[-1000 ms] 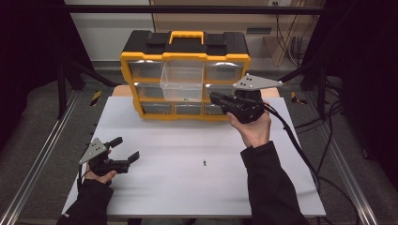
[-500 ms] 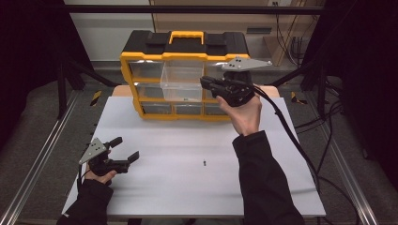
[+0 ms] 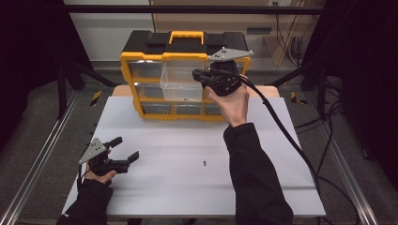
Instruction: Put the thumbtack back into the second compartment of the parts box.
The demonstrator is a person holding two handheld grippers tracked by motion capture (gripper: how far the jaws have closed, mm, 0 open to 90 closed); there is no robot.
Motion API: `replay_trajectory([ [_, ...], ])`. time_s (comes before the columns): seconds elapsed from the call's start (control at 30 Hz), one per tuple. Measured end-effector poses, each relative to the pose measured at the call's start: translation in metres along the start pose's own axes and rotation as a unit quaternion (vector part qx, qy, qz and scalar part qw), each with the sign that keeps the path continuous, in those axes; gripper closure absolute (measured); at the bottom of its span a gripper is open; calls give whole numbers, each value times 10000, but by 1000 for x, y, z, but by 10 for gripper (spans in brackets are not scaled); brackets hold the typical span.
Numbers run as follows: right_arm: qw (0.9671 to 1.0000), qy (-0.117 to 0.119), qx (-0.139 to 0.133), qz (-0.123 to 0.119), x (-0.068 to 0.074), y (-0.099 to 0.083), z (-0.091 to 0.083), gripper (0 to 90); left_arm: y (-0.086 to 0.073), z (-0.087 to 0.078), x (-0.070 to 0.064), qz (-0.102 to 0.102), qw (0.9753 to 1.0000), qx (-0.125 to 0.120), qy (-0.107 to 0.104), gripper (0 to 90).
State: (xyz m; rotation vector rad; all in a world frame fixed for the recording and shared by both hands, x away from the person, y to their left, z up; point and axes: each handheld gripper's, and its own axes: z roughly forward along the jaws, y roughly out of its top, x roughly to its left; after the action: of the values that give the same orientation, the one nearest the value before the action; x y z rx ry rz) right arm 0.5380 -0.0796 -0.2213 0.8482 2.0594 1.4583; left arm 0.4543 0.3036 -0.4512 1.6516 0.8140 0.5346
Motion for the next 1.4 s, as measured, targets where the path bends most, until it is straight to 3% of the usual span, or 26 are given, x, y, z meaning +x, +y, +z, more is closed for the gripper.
replay_trajectory([
  [0.43, 9995, -160, 279, -52, -7, -4, 26, 849, 0, 0, 1, 1, 10000, 3, -1, 32],
  [0.77, 9988, -242, 426, -89, -8, -8, 36, 819, 0, 0, 0, 2, 10000, 11, -8, 32],
  [0.87, 9988, -294, 374, -103, -8, -8, 36, 768, 0, 0, 0, -3, 10000, 11, -6, 32],
  [1.1, 9988, -449, -119, -136, -8, -2, 16, 515, 0, 0, 0, -1, 10000, 9, -6, 32],
  [1.13, 9988, -449, -119, -136, -8, -2, 16, 515, 0, 0, 0, -1, 10000, 9, -6, 32],
  [1.17, 9983, -487, -293, -123, -8, -1, 8, 411, 0, 0, 0, 0, 10000, 7, -6, 32],
  [1.37, 9968, -573, -550, 15, -10, -5, -9, 276, 0, 0, 0, 12, 10000, 23, 1, 32],
  [1.4, 9962, -610, -618, 65, -11, -9, -16, 218, 0, 0, 0, 8, 10000, 25, -1, 32],
])
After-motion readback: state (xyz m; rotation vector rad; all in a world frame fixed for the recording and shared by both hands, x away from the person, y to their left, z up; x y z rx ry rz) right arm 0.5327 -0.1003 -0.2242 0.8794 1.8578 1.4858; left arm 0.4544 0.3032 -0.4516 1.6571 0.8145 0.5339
